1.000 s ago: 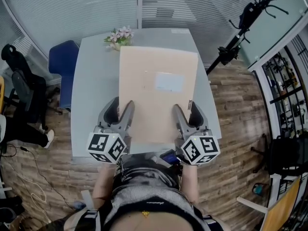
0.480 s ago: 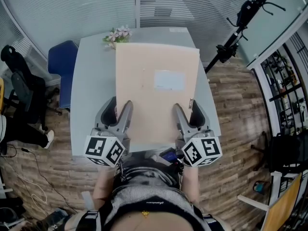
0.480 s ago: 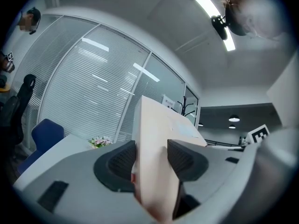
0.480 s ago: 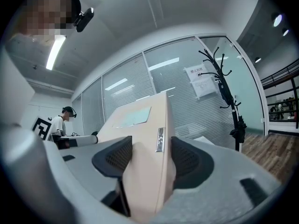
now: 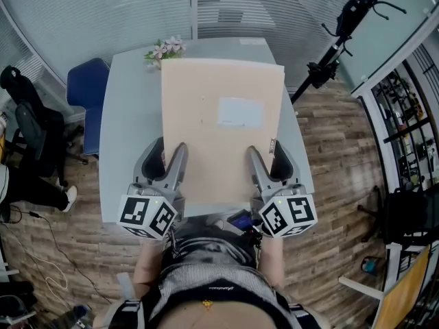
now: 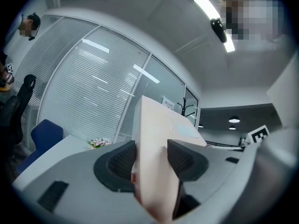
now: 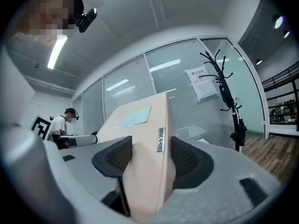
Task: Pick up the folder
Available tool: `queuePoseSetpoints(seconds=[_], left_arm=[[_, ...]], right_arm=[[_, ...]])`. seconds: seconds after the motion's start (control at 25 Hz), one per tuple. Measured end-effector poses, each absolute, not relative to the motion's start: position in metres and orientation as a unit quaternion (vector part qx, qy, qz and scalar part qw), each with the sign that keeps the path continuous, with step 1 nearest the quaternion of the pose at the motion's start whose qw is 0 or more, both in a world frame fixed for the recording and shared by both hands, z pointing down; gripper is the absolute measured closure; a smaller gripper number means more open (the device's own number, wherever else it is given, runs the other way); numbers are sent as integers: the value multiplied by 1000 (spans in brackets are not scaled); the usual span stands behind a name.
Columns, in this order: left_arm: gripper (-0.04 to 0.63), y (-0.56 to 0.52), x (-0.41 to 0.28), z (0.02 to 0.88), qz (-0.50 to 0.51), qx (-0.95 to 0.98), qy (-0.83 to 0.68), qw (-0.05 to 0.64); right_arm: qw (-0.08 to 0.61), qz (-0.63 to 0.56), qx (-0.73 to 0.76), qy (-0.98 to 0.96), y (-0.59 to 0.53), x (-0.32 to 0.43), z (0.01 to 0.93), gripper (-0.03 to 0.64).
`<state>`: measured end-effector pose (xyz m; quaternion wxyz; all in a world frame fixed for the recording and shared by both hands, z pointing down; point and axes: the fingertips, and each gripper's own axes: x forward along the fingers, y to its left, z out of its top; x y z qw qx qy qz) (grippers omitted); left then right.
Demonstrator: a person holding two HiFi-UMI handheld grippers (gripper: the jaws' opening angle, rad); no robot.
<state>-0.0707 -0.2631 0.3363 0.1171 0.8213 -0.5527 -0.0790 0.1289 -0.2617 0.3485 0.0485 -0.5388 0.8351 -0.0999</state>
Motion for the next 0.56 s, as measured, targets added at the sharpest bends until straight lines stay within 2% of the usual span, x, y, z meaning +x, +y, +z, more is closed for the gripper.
queuePoseSetpoints(seconds=[0.56], left_arm=[[387, -270, -71, 331, -76, 816, -560, 123]], right_arm=[[51, -95, -533, 839, -272, 128, 344, 362]])
